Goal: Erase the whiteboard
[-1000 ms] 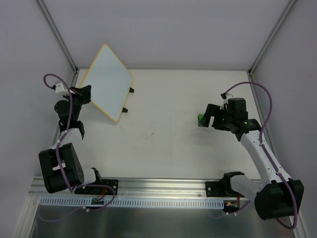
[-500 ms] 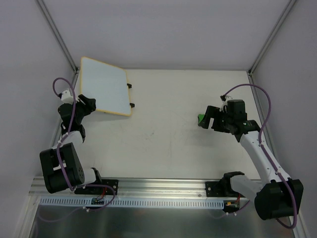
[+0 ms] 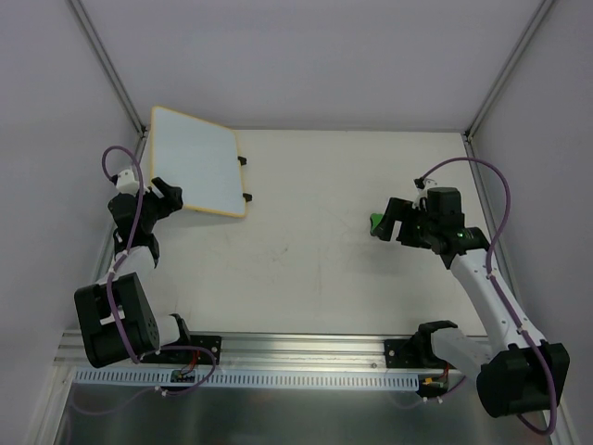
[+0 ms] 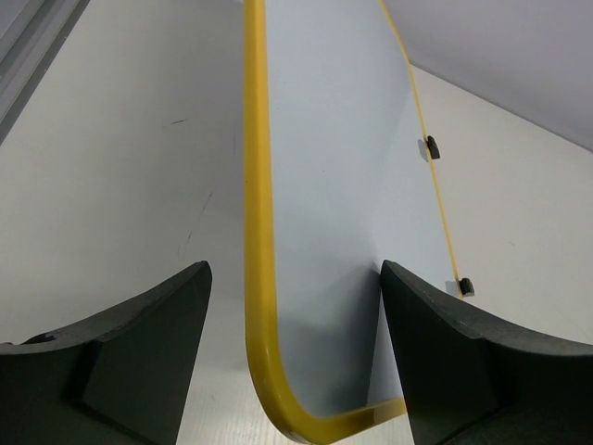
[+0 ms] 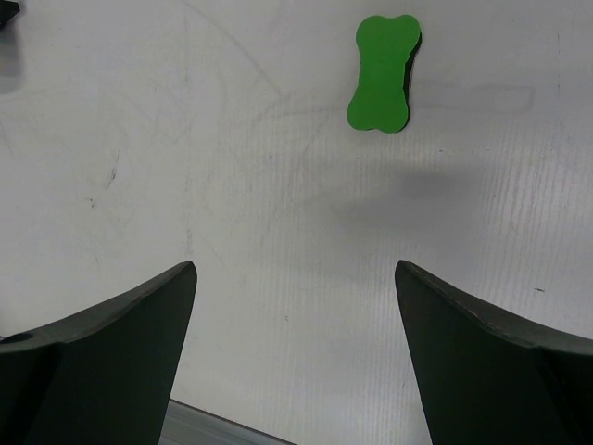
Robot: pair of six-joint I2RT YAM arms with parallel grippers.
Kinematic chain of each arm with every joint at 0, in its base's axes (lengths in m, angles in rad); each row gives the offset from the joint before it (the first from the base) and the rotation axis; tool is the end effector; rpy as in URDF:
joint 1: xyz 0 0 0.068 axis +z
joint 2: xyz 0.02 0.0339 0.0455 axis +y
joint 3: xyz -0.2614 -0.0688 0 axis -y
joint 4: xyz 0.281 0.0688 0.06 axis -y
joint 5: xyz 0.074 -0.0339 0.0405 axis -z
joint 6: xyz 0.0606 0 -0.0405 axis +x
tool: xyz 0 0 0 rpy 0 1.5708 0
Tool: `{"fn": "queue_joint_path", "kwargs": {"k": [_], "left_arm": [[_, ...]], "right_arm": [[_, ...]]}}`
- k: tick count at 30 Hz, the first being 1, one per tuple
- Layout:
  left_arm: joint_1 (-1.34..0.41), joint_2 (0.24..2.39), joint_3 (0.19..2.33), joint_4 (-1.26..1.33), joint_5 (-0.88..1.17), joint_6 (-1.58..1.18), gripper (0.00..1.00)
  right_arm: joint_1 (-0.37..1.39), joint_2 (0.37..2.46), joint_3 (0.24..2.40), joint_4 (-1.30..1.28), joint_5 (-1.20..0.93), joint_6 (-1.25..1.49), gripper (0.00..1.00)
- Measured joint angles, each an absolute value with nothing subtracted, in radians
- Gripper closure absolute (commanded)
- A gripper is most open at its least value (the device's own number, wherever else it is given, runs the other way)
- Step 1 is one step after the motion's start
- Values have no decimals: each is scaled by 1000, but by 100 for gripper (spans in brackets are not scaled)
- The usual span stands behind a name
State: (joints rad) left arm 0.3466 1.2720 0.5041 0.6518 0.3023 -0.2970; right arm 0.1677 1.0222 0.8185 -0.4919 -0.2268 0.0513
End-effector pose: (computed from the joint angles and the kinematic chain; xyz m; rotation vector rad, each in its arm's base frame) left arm 0.3051 0.0910 0.1960 -0.3136 1.6568 -0.2175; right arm 0.2670 0.0590 0.2532 -0.2527 2.2581 0.3729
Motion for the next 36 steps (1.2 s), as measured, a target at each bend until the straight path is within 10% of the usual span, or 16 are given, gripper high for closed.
{"fn": "queue_joint_path", "kwargs": {"k": [36], "left_arm": [[347, 1170, 614, 384, 305, -216, 1]], "right_arm": [[168, 1005, 802, -492, -228, 54, 8]]}}
